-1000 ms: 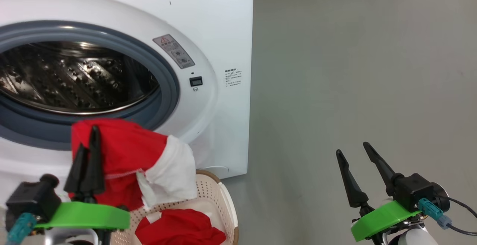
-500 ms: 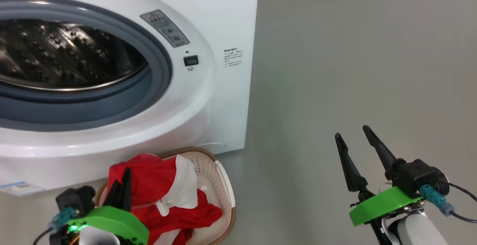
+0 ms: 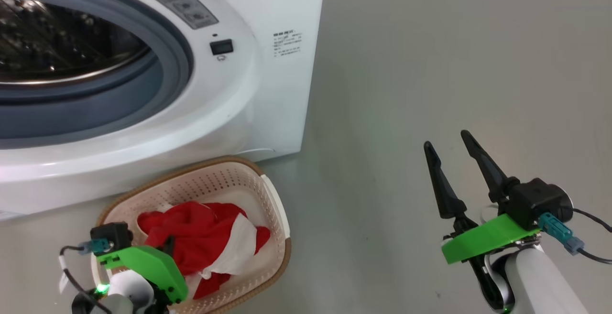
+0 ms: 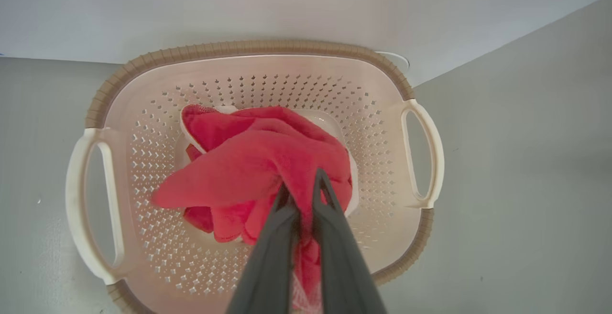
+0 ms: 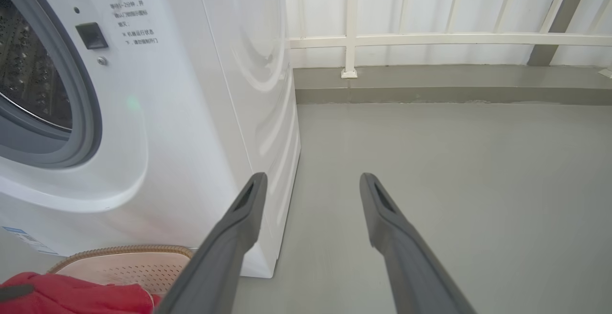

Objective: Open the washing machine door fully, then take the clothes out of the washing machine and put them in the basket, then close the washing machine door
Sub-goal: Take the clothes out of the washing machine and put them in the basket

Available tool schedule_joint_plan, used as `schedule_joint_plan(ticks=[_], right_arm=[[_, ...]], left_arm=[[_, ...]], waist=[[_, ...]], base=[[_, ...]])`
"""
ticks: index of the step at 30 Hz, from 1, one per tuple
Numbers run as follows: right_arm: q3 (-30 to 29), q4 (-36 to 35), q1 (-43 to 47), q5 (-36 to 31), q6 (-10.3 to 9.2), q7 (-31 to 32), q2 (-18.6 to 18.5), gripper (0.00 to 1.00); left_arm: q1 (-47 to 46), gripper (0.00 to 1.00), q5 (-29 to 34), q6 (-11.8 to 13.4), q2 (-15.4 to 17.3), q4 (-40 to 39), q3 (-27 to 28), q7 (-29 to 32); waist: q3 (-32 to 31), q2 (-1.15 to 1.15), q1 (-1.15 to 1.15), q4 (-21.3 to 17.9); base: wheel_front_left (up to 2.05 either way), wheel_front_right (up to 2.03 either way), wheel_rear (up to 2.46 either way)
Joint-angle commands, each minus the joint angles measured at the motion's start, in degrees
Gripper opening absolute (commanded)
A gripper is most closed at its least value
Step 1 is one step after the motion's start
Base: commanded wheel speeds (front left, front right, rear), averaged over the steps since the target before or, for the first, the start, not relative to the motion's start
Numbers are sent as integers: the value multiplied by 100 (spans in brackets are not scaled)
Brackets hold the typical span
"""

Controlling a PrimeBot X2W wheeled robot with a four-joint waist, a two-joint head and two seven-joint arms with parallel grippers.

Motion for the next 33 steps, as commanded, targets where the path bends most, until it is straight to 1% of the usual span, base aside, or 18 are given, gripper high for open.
schedule_joint_plan(ticks=[1,6,13,17,24,25,26,27,28,33], right_arm=[[174,-147,-131,9,35,-37,16,100],[232,-179,-278,14,35,-37,22,100],[228,-212,-320,46,35,-37,25,100],[267,-220,-368,91,35,-37,26,100],[262,-225,-386,111,35,-37,26,100],[258,-213,-377,107,35,-37,26,100],[255,-195,-365,102,35,-37,26,100],[250,-174,-354,94,35,-37,26,100],[239,-151,-341,89,35,-37,26,100],[205,-42,-281,57,35,-37,27,100]], left_arm=[[-141,0,-46,-28,151,25,193,12],[-505,0,-83,-67,220,849,163,122],[-871,0,-73,-155,280,1599,66,-10],[-1005,0,-16,-161,367,1939,-9,-108],[-1130,0,-92,-217,363,2214,-32,-170],[-1132,18,-111,-224,352,2231,-25,-216],[-1131,40,-126,-229,343,2246,-21,-268],[-1128,80,-150,-238,331,2256,-11,-335],[-1122,100,-206,-249,308,2264,27,-404],[-1055,100,-377,-313,185,2270,49,-653]], waist=[[211,0,0,-129],[444,0,0,-299],[706,0,0,-432],[784,0,0,-494],[780,0,0,-534],[745,0,0,-530],[707,0,0,-525],[663,0,0,-519],[613,0,0,-511],[295,0,0,-433]], base=[[0,0,0],[0,0,0],[0,0,0],[0,0,0],[0,0,0],[0,0,0],[0,0,0],[0,0,0],[0,0,0],[0,0,0]])
